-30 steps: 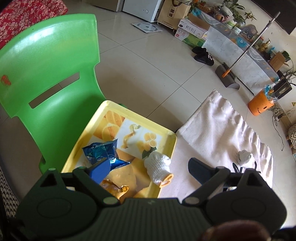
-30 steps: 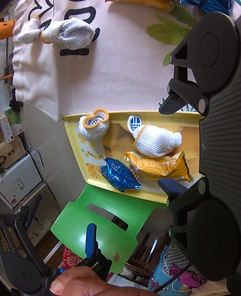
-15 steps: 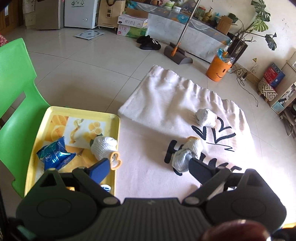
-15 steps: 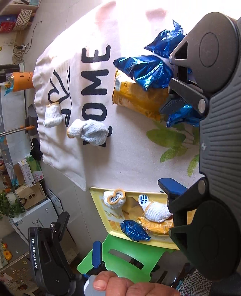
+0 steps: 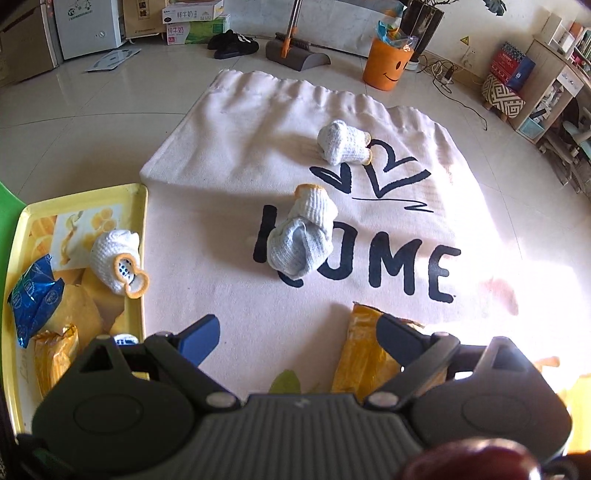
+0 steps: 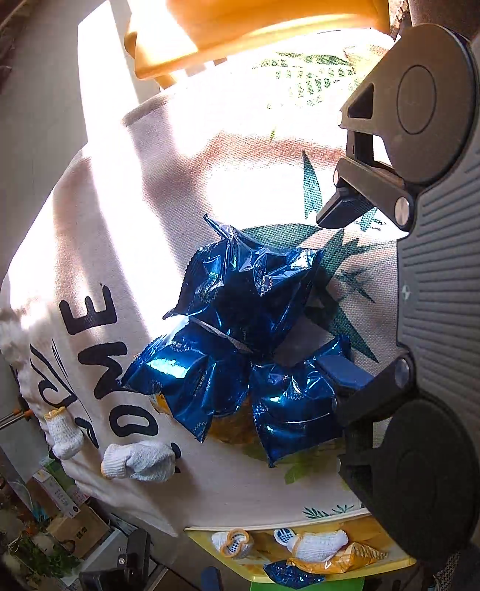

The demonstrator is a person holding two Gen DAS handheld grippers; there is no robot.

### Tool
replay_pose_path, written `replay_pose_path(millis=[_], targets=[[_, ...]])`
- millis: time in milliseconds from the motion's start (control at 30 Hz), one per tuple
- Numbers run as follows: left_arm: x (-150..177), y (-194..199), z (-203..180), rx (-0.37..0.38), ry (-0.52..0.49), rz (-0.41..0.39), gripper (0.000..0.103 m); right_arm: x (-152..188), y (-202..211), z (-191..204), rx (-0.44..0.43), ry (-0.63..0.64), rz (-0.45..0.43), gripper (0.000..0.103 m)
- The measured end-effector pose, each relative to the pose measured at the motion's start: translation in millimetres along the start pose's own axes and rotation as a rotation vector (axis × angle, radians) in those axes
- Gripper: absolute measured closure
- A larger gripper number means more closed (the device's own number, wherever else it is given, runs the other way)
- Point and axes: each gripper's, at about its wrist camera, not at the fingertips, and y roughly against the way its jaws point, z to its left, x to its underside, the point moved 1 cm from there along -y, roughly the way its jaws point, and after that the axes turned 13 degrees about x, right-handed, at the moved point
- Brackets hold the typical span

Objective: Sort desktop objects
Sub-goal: 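Close right tool on blue foil packet while left tool grips yellow packet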

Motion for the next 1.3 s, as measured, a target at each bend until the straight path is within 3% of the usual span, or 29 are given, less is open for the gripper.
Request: replay_pose_path(millis=[367, 567, 833, 1033, 1300], targets=[[5, -59, -26, -0.024, -0.011, 0.138, 0.008, -18, -27, -6, 0.037, -0.04, 0.073, 0.026], [8, -77, -30, -0.01, 0.003, 0.176, 0.008, -61, -29, -14, 0.099, -0.064, 0.049, 0.026], [14, -100, -39, -0.019, -0.014, 0.227, 0.008, -119, -38, -18, 0.065, -0.005, 0.048, 0.026], [18, -118, -38, -0.034, -0.004, 0.253, 0.008, -124, -53, -33, -0.019, -0.144, 0.129, 0.026], [28, -127, -38, -0.1, -0.058, 0.243, 0.0, -130, -59, -28, -0.019, -0.15, 0.118, 0.019]])
